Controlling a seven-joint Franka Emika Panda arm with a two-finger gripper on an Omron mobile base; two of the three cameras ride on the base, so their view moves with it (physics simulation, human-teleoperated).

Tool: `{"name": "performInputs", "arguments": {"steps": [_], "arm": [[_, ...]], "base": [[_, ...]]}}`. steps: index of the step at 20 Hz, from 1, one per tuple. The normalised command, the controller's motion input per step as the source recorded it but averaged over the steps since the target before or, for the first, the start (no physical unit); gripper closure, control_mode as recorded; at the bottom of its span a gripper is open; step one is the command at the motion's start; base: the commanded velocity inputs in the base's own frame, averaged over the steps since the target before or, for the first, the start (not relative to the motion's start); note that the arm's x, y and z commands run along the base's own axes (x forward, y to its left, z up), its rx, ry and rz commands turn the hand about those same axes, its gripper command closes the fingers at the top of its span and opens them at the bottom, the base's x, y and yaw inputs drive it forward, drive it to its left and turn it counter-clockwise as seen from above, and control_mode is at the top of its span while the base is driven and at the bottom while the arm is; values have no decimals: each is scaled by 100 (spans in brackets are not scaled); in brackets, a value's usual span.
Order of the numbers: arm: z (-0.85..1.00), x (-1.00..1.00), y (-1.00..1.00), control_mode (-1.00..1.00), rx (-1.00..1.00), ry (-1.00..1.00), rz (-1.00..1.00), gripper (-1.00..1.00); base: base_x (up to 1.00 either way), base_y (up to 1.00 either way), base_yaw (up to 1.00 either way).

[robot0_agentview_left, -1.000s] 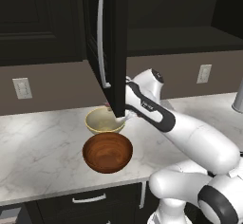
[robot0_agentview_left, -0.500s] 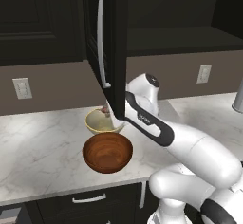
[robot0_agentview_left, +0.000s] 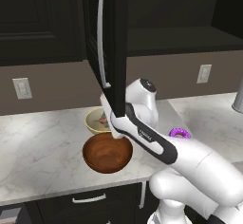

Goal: Pick both bowls and place them on the counter. Then place the kebab skewer in one bowl and place the donut in the other bowl.

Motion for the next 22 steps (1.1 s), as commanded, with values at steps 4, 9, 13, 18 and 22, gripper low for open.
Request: {"name": "performInputs", "arguments": {"steps": [4, 9, 13, 18, 22], "arm": [[-18, -27, 0, -100, -8, 6, 6, 100], [-19, -32, 0, -100, -10, 8, 4, 100], [-39, -6, 1, -100, -21, 14, 0, 100], [-32, 14, 0, -100, -24, 10, 0, 100], [-22, 2, 3, -100, -8, 13, 0, 100]], "base": [[0, 0, 0], [0, 0, 0], [0, 0, 0], [0, 0, 0], [0, 0, 0]]}}
